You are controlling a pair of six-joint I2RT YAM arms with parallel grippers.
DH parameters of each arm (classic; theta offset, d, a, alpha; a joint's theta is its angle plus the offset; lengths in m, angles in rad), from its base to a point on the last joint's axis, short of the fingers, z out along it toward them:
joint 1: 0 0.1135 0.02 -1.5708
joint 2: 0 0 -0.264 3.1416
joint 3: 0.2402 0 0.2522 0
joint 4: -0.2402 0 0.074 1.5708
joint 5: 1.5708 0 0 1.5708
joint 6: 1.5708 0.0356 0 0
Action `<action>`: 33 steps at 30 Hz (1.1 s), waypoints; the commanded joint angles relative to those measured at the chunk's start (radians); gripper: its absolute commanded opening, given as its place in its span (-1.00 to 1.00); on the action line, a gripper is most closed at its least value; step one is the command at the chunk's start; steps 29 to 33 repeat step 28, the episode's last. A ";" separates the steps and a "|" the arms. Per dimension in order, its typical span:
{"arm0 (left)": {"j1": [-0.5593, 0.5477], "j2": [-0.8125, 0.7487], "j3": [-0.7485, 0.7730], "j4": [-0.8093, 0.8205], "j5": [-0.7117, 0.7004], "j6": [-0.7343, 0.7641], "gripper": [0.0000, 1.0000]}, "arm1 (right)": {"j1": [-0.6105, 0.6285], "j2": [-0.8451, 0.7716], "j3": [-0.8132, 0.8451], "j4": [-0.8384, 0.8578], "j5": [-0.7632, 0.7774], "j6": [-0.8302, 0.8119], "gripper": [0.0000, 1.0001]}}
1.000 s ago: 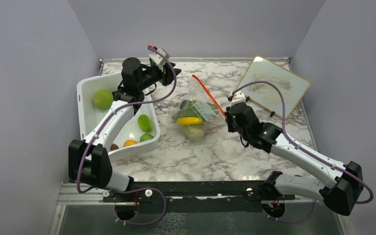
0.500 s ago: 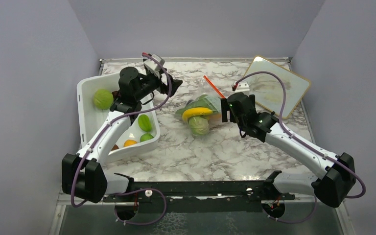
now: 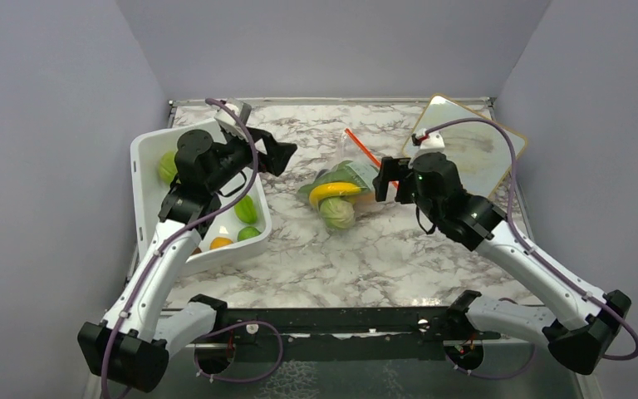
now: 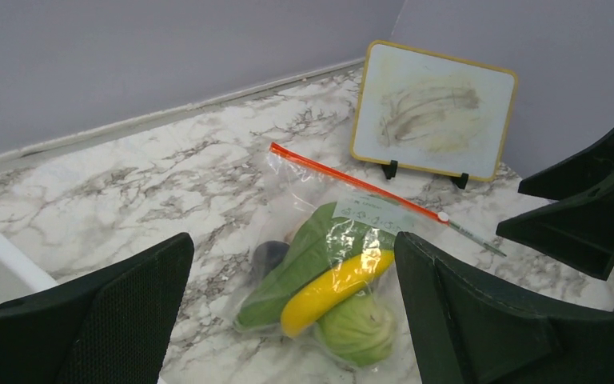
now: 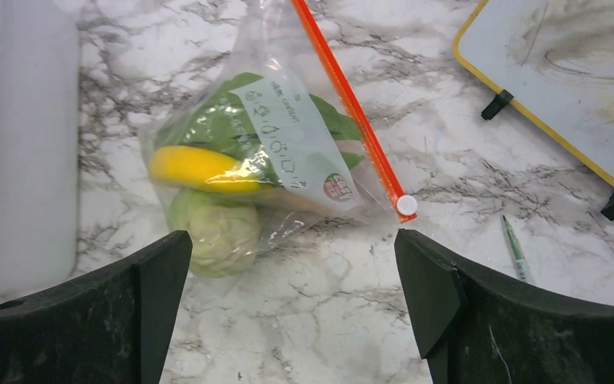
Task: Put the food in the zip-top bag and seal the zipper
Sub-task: Place the zipper food storage bag at the center of the board, then reset both arms
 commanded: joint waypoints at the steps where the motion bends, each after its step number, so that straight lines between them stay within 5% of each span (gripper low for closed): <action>1: -0.002 -0.081 -0.032 -0.113 0.001 -0.110 0.99 | -0.004 -0.065 0.051 -0.034 -0.073 0.025 1.00; 15: -0.003 -0.368 -0.221 -0.099 0.055 -0.230 0.99 | -0.004 -0.251 -0.029 0.044 -0.164 0.015 1.00; 33: -0.004 -0.404 -0.273 -0.098 0.043 -0.220 0.99 | -0.004 -0.320 -0.076 0.059 -0.189 0.078 0.99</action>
